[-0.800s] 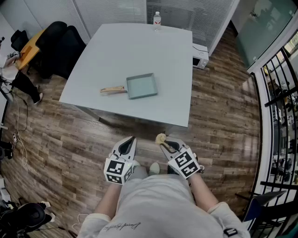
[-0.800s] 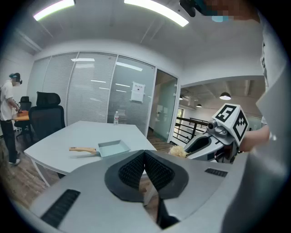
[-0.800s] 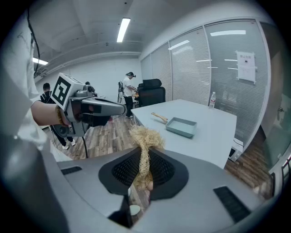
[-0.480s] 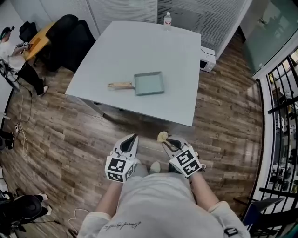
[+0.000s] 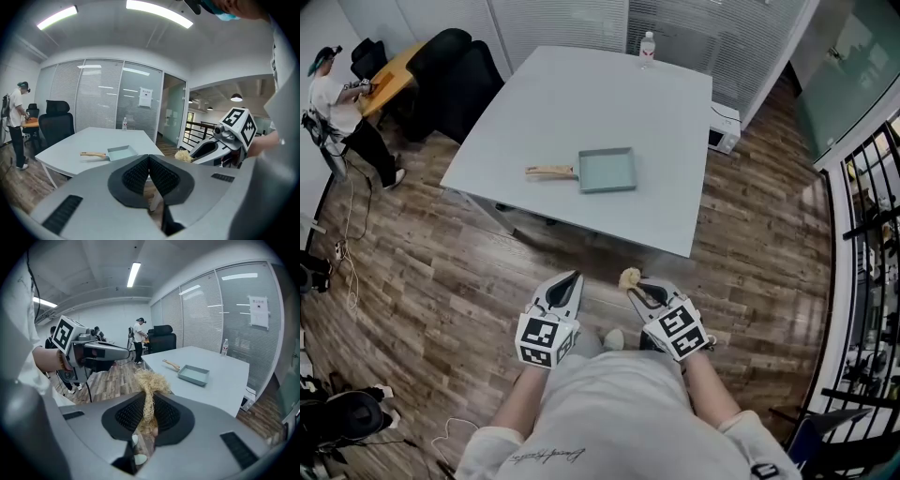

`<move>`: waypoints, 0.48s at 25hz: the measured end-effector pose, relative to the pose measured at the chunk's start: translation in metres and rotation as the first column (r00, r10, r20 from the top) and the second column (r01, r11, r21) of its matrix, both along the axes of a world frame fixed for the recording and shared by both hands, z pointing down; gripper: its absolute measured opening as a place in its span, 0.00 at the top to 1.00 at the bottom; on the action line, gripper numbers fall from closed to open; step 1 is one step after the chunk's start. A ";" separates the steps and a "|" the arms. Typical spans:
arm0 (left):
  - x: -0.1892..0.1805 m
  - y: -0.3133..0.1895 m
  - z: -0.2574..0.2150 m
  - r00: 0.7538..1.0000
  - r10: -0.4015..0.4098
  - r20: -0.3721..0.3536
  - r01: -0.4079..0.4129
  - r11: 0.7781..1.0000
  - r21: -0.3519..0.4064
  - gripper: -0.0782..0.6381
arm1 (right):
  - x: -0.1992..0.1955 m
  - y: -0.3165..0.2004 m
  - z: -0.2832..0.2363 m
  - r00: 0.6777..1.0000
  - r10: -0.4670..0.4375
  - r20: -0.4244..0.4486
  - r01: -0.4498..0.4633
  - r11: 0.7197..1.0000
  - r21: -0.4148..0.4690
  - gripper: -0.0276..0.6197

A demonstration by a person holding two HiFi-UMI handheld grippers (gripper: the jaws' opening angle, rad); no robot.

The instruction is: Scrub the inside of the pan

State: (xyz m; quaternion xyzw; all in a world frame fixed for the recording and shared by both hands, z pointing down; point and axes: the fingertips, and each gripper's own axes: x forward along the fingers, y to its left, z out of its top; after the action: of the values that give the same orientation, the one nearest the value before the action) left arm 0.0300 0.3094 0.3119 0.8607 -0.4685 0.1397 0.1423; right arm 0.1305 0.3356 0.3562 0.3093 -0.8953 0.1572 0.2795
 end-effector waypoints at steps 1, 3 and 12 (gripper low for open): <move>0.000 0.001 0.000 1.000 0.001 0.007 -0.001 1.000 0.002 0.87 | 0.001 0.001 0.001 1.000 0.000 0.001 0.000 1.000 0.000 0.85; 0.000 0.004 0.002 1.000 0.001 0.017 -0.001 1.000 -0.002 0.87 | 0.000 0.003 0.002 1.000 -0.006 -0.007 0.006 1.000 -0.001 0.85; -0.001 -0.008 0.000 1.000 0.014 0.011 -0.014 1.000 0.011 0.87 | 0.003 -0.004 0.006 1.000 0.001 -0.007 -0.001 1.000 -0.010 0.85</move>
State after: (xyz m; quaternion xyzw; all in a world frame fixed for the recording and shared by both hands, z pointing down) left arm 0.0294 0.3014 0.3123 0.8639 -0.4640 0.1427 0.1342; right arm 0.1331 0.3317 0.3619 0.3088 -0.8934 0.1606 0.2841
